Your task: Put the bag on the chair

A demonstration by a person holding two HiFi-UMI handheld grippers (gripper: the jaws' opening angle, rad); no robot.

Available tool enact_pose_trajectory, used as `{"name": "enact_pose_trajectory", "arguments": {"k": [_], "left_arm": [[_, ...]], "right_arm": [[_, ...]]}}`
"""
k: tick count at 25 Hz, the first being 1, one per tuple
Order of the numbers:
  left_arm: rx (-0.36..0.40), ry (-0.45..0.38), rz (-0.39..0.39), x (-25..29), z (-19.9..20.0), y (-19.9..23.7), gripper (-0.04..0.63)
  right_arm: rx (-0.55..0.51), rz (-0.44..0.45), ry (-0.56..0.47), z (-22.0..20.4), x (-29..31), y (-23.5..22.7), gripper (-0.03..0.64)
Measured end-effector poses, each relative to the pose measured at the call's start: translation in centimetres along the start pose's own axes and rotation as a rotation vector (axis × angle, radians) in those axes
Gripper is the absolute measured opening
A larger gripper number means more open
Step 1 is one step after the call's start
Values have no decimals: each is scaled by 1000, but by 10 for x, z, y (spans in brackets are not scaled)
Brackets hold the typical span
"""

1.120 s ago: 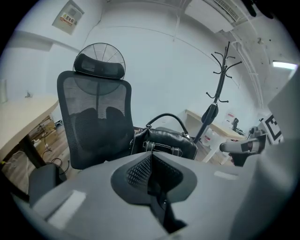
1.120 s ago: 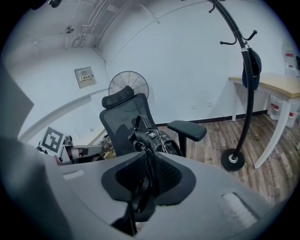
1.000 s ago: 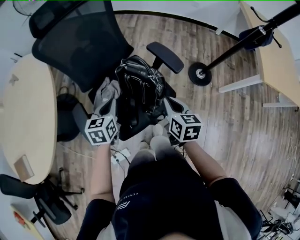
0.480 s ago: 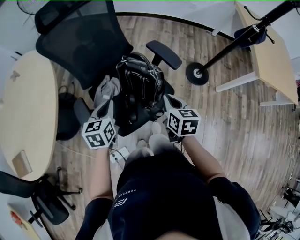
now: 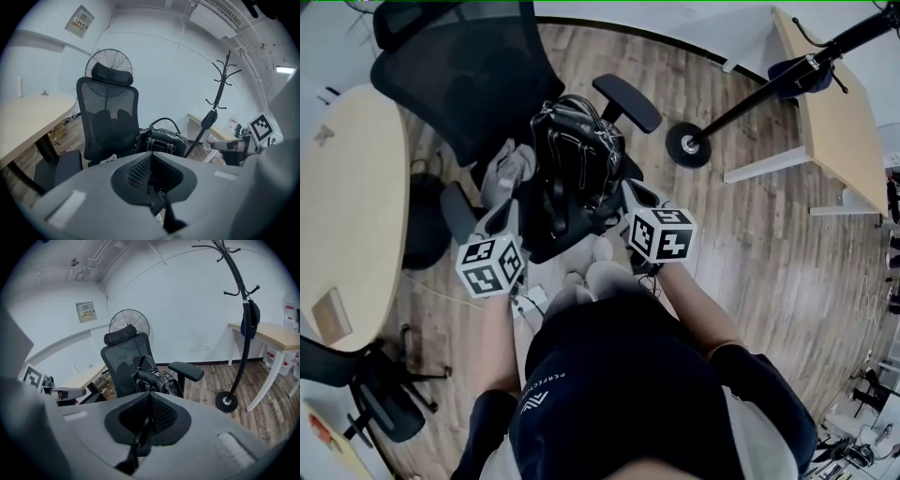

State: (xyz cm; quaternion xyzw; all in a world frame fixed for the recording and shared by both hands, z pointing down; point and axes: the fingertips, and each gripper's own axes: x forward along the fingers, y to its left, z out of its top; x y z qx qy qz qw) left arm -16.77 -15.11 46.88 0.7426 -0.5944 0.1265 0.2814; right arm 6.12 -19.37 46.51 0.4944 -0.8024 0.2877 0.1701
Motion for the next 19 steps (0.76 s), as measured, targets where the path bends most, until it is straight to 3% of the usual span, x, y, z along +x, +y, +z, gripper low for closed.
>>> {"name": "enact_pose_trajectory", "arguments": {"k": [19], "left_arm": [[-24,17,20,11,1,2,17]], "right_arm": [[-2,10,18,7,11,-3,2]]}}
